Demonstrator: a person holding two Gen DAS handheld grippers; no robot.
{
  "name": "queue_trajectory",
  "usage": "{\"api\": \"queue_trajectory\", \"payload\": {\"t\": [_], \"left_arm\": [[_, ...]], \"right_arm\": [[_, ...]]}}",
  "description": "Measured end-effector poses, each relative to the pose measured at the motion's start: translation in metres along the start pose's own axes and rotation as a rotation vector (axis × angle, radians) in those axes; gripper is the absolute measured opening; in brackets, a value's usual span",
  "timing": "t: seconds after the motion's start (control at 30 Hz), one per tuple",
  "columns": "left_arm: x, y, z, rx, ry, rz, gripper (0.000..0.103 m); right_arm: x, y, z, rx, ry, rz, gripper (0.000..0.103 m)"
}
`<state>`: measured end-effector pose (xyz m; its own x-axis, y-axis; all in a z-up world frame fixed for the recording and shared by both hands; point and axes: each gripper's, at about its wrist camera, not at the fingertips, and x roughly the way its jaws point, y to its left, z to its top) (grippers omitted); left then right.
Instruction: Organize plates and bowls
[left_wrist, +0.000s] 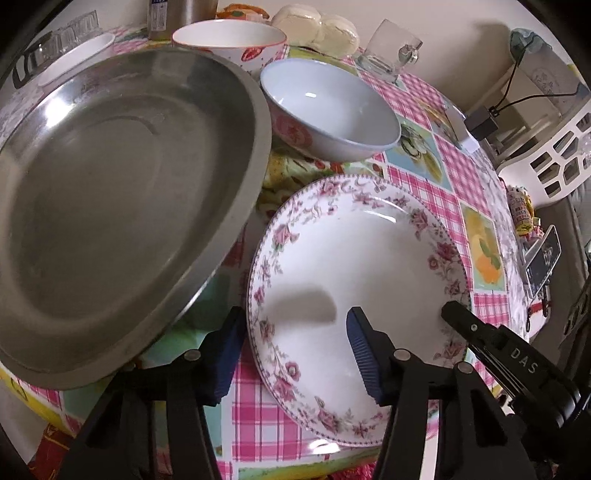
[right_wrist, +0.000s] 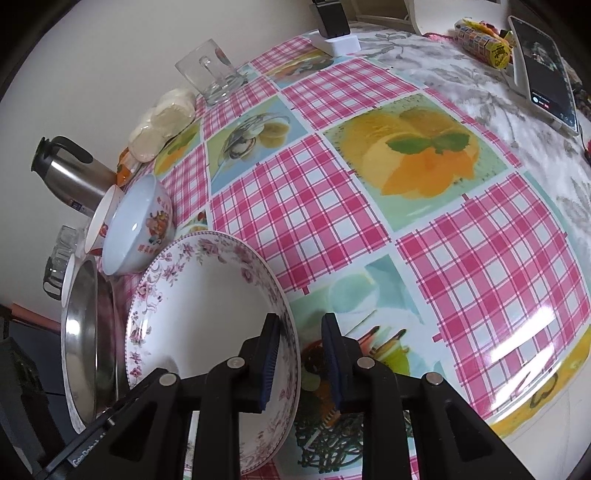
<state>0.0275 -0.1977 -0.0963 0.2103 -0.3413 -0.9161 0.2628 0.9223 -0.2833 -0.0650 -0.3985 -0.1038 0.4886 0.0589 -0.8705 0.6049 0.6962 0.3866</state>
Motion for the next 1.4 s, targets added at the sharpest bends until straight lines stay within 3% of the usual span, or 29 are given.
{"api": "queue_trajectory", "payload": {"t": [0.23, 0.43, 0.53, 0.67, 1.03, 1.4], "left_arm": [[0.004, 0.003, 0.004, -0.001, -0.030, -0.036, 0.055], [0.004, 0.014, 0.005, -0.040, -0.059, -0.044, 0.026], [0.006, 0.020, 0.007, -0.069, -0.067, -0.057, 0.019], [0.007, 0.023, 0.007, -0.081, -0.070, -0.076, 0.017], [0.008, 0.021, 0.007, -0.061, -0.042, -0.112, 0.016], [0.001, 0.011, 0.012, -0.035, -0.059, -0.170, 0.016]], "right_arm": [[0.001, -0.001, 0.000, 0.007, -0.002, 0.006, 0.025], [0.001, -0.005, 0.001, 0.022, -0.025, 0.041, 0.025], [0.003, -0.007, 0.001, 0.023, -0.038, 0.086, 0.019], [0.005, -0.007, 0.001, 0.025, -0.045, 0.125, 0.013], [-0.008, -0.005, 0.002, -0.002, -0.060, 0.053, 0.012], [-0.036, 0.004, 0.006, -0.019, -0.133, 0.052, 0.012]]}}
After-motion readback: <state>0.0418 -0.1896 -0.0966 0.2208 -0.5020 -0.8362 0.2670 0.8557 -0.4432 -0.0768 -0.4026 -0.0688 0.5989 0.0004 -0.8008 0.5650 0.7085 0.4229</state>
